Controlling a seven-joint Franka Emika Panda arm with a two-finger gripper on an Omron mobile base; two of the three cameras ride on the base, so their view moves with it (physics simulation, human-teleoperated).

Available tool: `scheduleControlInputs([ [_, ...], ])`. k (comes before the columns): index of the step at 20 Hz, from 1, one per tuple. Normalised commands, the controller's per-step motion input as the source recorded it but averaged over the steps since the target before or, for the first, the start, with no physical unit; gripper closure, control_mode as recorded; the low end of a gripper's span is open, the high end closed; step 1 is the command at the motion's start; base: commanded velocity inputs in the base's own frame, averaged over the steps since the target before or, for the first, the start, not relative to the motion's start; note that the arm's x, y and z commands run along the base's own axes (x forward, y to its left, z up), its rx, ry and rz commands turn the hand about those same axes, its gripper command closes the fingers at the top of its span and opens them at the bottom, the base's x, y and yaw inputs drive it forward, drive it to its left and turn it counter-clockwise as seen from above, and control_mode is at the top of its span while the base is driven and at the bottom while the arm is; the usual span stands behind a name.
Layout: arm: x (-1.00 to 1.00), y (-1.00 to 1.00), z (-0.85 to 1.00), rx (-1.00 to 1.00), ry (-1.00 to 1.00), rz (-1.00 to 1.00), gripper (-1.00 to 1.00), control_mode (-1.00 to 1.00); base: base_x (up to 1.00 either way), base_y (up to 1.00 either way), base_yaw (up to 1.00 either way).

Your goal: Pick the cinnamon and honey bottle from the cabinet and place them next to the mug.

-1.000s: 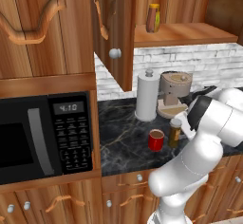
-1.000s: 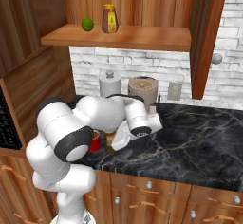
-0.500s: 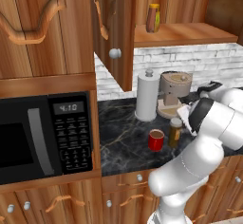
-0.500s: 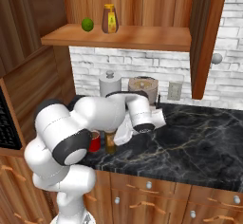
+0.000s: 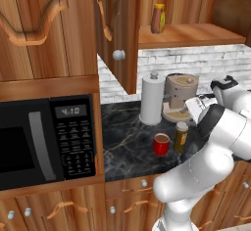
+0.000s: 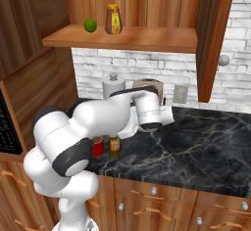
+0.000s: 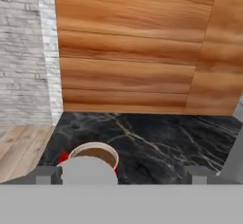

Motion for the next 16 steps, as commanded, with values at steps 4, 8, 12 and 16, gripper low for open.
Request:
scheduleControlInputs([
  [4,-0.03,-0.01,0.41,0.09,-0.06,-0.01,-1.00,-1.00,0.00,0.00,0.00],
  [8,-0.28,-0.24,0.61,0.05,0.01,-0.11,-1.00,-1.00,0.00,0.00,0.00],
  [12,-0.20,-0.15,0.63,0.00,0.13,-0.21,-1.00,-1.00,0.00,0.00,0.00],
  [16,-0.14,-0.03,0.71,0.00,0.16,-0.26,-1.00,-1.00,0.00,0.00,0.00],
])
